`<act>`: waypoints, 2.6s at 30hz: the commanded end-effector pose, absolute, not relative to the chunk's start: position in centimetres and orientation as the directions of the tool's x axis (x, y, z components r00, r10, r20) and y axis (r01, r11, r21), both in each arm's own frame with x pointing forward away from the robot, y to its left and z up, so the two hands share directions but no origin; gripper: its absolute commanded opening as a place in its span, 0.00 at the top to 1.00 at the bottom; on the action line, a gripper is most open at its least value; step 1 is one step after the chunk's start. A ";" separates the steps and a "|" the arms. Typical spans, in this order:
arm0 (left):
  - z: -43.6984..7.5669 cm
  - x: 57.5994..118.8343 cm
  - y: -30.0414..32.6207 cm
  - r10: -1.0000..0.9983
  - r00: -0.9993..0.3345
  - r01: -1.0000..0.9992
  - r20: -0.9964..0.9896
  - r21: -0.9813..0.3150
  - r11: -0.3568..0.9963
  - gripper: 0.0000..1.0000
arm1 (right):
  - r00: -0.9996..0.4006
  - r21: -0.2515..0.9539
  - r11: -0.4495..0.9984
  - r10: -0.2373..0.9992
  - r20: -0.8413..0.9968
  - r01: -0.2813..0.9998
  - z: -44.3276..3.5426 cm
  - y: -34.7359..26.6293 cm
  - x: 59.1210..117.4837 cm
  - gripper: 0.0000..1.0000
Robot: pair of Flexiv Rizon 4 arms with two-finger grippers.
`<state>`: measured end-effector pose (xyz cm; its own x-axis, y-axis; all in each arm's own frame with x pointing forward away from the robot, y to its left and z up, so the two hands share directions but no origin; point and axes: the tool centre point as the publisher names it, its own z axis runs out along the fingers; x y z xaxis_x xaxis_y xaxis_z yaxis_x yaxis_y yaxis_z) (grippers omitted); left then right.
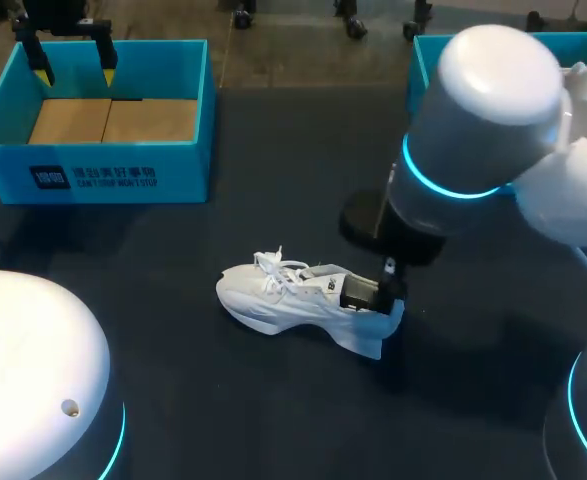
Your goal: Take the shoe out of the shoebox, open the shoe tongue, remove and reinsert the insole, then place the shoe into the shoebox
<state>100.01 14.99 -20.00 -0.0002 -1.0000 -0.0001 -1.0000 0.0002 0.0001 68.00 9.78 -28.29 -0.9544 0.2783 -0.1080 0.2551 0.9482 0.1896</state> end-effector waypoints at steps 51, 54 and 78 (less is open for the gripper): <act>-20.0 100.0 15.0 -1.000 0.000 -1.000 0.000 0.000 0.000 0.00 | -0.995 0.844 0.534 0.039 -0.093 -0.058 -34.9 -1.5 68.1 0.00; -20.0 100.0 15.0 -1.000 0.000 -1.000 0.000 0.000 0.000 0.00 | -0.994 0.861 0.504 0.042 -0.100 -0.065 -35.3 -1.6 68.1 0.00; -20.0 100.0 15.0 -1.000 0.000 -1.000 0.000 0.000 0.000 0.00 | -0.995 0.901 0.431 0.057 -0.084 -0.052 -39.0 -2.6 68.9 0.00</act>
